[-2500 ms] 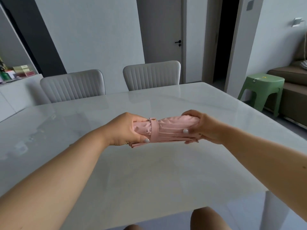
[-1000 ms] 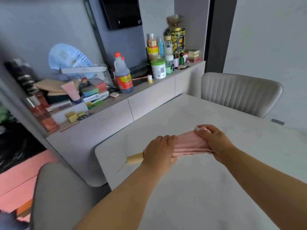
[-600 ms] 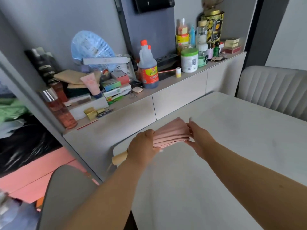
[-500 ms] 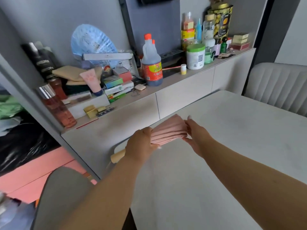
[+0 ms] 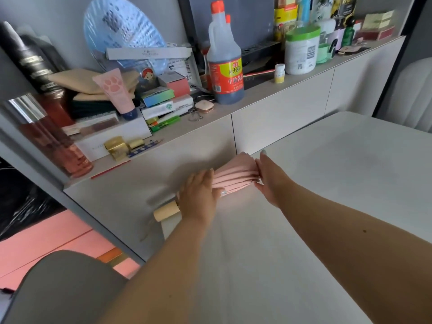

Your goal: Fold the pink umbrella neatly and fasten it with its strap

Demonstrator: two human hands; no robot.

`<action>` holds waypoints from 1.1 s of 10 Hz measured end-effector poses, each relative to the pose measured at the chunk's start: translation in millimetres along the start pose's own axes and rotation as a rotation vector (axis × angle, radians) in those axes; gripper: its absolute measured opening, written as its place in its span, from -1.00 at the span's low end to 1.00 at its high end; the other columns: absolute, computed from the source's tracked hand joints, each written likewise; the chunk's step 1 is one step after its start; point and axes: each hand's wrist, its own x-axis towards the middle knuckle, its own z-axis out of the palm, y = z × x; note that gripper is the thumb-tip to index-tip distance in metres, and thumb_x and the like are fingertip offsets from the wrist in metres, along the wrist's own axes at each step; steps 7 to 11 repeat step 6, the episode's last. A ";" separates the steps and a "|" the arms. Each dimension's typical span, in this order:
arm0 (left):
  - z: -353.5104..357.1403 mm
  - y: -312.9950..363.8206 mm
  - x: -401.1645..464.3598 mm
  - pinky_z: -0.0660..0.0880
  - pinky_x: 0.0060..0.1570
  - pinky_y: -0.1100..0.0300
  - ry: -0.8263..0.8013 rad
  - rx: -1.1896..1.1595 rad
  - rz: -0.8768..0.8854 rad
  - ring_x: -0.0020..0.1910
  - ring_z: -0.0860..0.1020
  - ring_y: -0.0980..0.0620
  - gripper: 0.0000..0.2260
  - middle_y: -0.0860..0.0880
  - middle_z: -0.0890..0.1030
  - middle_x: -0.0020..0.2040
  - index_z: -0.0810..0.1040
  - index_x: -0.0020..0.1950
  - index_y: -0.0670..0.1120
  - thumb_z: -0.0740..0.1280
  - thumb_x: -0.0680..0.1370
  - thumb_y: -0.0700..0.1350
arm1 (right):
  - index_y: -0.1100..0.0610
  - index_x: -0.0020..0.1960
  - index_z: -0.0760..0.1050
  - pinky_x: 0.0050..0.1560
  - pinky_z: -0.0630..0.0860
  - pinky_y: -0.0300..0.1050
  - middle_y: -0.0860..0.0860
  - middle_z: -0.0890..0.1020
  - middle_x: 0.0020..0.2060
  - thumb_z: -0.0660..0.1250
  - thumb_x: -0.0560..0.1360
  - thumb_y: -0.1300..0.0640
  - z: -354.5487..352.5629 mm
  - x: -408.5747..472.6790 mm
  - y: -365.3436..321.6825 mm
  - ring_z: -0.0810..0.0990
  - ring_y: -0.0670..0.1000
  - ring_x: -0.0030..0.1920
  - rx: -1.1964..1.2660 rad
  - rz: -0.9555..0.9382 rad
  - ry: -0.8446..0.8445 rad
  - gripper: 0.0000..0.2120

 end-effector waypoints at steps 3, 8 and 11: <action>4.8 10.4 1.6 -0.25 0.51 -0.05 -0.107 0.069 -0.094 0.58 -0.07 -0.06 -0.38 -0.10 -0.03 0.61 -0.18 0.60 -0.09 -0.05 0.65 0.17 | 0.18 0.42 0.35 0.36 0.31 -0.14 -0.06 0.51 -0.05 0.02 0.64 -0.18 13.2 17.0 -2.2 0.46 -0.09 0.03 -0.048 -0.077 0.015 -0.46; 4.8 10.4 6.2 -0.24 0.51 -0.08 -0.167 0.075 -0.091 0.57 -0.03 -0.05 -0.33 -0.11 0.03 0.60 -0.20 0.59 -0.12 -0.07 0.63 0.23 | 0.04 0.46 0.33 0.26 0.15 -0.27 -0.12 0.43 0.32 0.00 0.66 -0.10 3.4 -26.1 -3.5 0.34 -0.10 0.39 -0.427 -0.361 0.073 -0.56; 4.8 10.4 6.2 -0.24 0.51 -0.08 -0.167 0.075 -0.091 0.57 -0.03 -0.05 -0.33 -0.11 0.03 0.60 -0.20 0.59 -0.12 -0.07 0.63 0.23 | 0.04 0.46 0.33 0.26 0.15 -0.27 -0.12 0.43 0.32 0.00 0.66 -0.10 3.4 -26.1 -3.5 0.34 -0.10 0.39 -0.427 -0.361 0.073 -0.56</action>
